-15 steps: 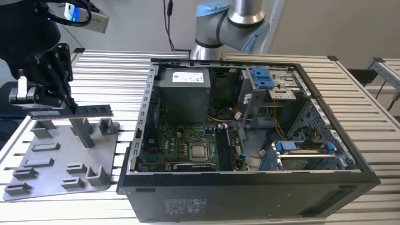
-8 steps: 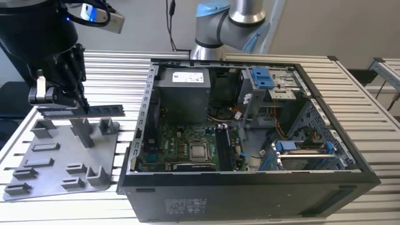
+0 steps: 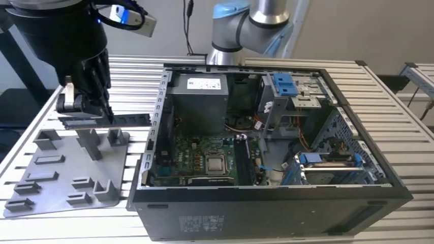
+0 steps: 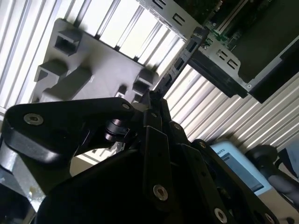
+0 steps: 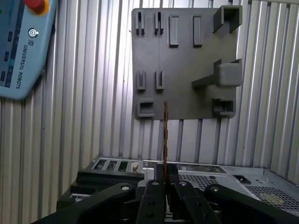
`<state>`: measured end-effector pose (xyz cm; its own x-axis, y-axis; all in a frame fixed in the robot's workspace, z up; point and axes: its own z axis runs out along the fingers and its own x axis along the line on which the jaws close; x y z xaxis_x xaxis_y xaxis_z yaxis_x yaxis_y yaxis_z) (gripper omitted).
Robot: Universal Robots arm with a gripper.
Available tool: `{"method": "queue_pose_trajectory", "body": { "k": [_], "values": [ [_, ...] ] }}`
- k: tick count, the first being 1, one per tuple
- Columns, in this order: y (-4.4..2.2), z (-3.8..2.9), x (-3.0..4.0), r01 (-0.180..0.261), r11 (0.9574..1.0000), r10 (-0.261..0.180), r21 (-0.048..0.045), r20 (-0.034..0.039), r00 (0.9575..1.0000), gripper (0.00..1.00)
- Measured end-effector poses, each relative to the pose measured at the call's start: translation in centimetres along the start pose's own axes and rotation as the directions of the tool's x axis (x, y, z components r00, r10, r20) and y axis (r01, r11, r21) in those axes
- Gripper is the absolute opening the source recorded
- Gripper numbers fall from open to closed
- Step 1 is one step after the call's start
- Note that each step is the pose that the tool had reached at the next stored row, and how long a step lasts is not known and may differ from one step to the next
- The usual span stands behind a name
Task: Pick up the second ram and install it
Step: 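Pick up the second ram and move it above second insertion slot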
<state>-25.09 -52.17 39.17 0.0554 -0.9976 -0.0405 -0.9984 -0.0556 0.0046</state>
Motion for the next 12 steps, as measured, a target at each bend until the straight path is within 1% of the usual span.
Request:
{"method": "queue_pose_trajectory", "body": {
  "k": [7, 12],
  "values": [
    [-1.6, -0.01, 0.09, -0.011, 0.9999, 0.011, 0.0005, 0.0001, 0.9999, 0.14],
    [-2.34, -0.02, 0.13, -0.027, 0.9996, 0.027, 0.0011, 0.0001, 0.9996, 0.14]
  ]
}}
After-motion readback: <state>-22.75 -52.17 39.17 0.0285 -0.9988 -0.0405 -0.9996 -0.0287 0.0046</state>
